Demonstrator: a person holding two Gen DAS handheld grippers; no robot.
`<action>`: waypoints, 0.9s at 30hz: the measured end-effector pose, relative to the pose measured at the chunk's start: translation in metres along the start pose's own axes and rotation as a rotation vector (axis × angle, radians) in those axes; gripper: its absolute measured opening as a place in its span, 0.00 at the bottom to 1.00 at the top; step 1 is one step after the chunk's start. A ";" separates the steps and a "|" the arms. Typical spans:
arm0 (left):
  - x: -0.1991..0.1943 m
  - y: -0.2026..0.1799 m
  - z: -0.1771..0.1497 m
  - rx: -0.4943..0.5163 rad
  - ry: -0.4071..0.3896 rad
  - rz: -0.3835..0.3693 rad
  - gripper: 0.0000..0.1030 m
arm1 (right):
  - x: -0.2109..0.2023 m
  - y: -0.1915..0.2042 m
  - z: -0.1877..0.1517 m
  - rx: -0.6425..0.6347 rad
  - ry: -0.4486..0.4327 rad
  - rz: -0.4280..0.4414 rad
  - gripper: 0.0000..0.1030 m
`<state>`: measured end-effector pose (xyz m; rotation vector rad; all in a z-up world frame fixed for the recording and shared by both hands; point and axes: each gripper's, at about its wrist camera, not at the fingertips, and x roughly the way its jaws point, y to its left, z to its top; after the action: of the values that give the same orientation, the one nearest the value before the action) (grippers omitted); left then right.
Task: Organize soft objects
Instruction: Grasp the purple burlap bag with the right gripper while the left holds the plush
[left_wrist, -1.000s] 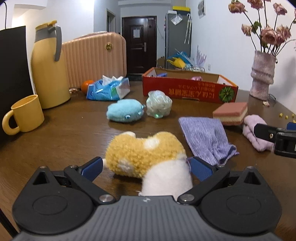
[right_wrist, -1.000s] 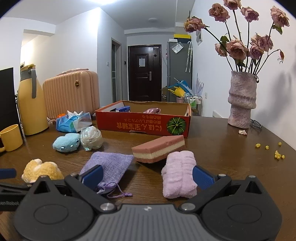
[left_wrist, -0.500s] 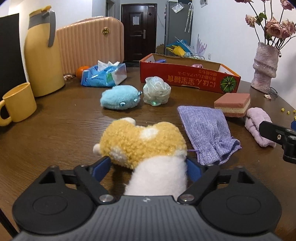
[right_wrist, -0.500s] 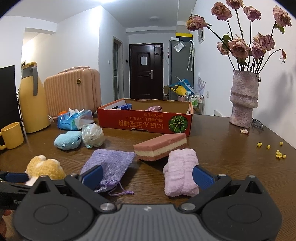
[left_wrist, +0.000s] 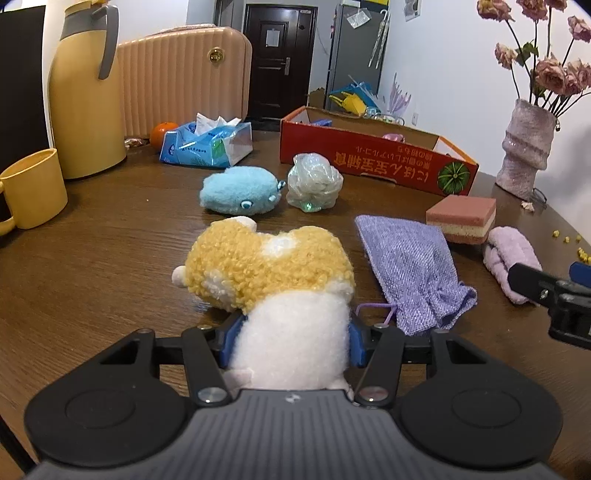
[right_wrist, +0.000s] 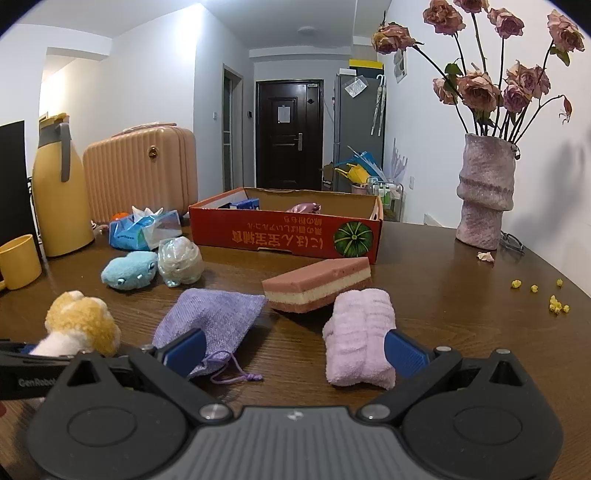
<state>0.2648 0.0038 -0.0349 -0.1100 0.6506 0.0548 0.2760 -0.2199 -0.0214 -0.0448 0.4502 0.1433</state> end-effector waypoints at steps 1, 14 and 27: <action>-0.001 0.001 0.000 0.000 -0.007 -0.002 0.54 | 0.000 0.000 0.000 -0.001 0.001 -0.001 1.00; -0.012 0.033 0.007 -0.016 -0.082 0.009 0.54 | 0.005 0.010 -0.003 -0.028 -0.009 0.017 1.00; -0.016 0.075 0.014 -0.034 -0.135 0.105 0.54 | 0.034 0.042 0.005 -0.037 0.046 0.116 1.00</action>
<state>0.2537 0.0797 -0.0202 -0.1034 0.5204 0.1735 0.3025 -0.1740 -0.0326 -0.0588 0.4963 0.2646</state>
